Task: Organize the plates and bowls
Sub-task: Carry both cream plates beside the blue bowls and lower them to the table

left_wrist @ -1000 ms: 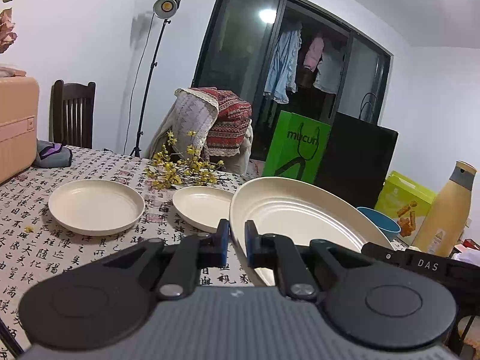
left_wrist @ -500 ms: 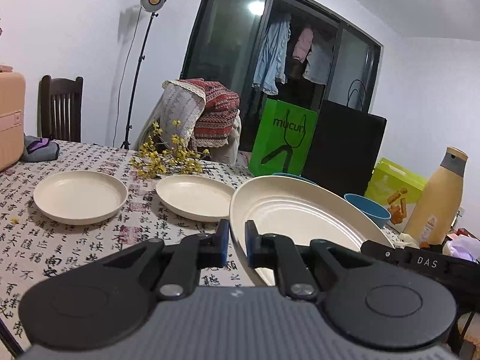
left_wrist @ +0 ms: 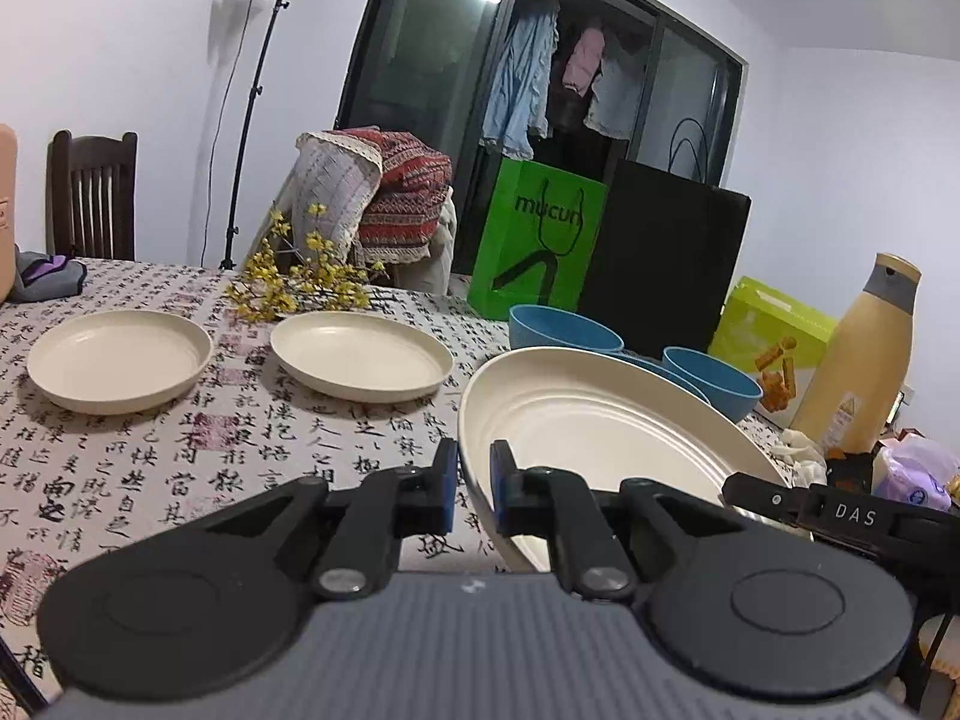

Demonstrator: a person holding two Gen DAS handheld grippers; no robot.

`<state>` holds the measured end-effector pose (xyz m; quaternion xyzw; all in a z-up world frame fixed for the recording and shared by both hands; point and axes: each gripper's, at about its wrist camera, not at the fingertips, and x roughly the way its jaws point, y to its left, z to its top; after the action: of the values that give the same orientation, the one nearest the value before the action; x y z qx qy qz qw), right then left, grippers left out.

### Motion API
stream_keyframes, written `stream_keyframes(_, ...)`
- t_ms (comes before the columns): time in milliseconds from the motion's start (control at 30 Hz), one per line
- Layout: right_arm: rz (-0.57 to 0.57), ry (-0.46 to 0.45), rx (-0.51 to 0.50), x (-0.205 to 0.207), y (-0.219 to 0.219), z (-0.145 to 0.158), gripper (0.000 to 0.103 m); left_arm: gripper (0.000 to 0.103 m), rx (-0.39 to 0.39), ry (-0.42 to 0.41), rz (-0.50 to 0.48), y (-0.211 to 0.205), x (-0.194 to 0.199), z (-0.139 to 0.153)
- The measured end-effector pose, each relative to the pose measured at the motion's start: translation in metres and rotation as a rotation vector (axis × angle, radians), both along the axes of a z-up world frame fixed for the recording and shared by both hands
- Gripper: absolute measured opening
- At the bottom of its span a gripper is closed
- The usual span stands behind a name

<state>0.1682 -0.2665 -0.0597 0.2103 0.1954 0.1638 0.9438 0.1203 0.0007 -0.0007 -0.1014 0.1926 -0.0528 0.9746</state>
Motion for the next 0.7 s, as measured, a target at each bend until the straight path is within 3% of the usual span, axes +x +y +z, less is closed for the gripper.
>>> stream_keyframes(700, -0.018, 0.082, -0.024, 0.003, -0.014, -0.037, 0.014, 0.012, 0.038, 0.097, -0.028, -0.017, 0.011, -0.039)
